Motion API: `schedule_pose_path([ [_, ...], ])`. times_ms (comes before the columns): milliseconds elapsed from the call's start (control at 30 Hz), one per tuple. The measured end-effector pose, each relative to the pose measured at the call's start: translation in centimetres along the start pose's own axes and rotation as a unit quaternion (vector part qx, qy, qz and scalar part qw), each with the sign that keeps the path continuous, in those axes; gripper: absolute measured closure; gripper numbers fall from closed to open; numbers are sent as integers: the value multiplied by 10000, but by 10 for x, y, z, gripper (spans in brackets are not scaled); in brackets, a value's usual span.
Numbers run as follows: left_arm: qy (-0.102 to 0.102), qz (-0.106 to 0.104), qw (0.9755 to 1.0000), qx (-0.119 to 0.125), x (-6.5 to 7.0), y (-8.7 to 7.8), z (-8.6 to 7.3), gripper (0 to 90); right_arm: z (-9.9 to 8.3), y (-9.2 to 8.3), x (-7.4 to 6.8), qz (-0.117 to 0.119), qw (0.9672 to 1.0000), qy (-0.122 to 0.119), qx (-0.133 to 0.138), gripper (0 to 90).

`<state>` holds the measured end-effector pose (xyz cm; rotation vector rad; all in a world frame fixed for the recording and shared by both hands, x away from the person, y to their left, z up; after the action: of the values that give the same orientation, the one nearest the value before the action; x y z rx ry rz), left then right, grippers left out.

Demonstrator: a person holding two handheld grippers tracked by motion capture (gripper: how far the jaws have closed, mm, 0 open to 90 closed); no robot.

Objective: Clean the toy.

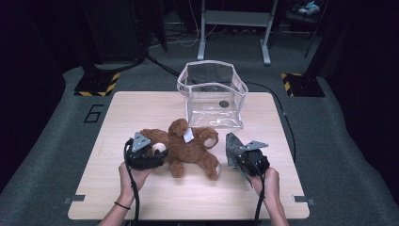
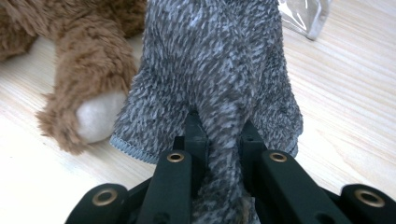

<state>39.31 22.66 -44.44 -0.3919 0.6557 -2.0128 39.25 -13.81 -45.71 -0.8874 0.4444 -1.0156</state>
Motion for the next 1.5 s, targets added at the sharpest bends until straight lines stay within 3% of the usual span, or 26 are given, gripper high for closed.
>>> schedule_pose_path([
  [200,-253,220,9994,-92,-12,-1,-27,171,8,-4,-4,-1,9999,-113,64,798],
  [267,-242,287,9990,-253,-18,0,-39,170,10,-5,-6,-1,9999,-78,68,799],
  [333,-356,339,9982,-342,-22,4,-48,169,12,-6,-6,6,9998,-138,113,799],
  [433,-537,308,9968,-499,-33,14,-60,179,15,-7,-7,9,9998,-159,114,799],
  [467,-625,188,9963,-556,-37,20,-63,193,16,-8,-7,4,9998,-179,127,799],
  [567,-706,26,9950,-712,-43,31,-69,311,21,-12,-7,-9,9997,-182,180,799],
  [667,-594,-57,9953,-769,-44,38,-70,461,25,-16,-6,-24,9995,-219,226,799],
  [800,-310,-91,9968,-736,-43,41,-65,741,28,-20,-6,-34,9994,-219,263,799],
  [900,-165,-133,9970,-748,-40,44,-62,871,30,-20,-7,-31,9994,-229,274,799],
  [1200,-128,-218,9972,-708,-35,48,-60,897,31,-28,-10,-18,9991,-249,344,799],
  [1500,-80,-356,9970,-676,-29,50,-59,897,51,-43,-27,62,9969,-452,645,799],
])
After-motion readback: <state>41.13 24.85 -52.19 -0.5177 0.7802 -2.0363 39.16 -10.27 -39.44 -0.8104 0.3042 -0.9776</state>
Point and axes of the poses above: each handheld gripper's, and its own axes: y roughly forward along the jaws, z roughly out of its top, x roughly to its right, the point moved 2 cm from there along y, roughly forward along the jaws, and after that the axes turned 6 degrees about -x, right-handed, at the moved point
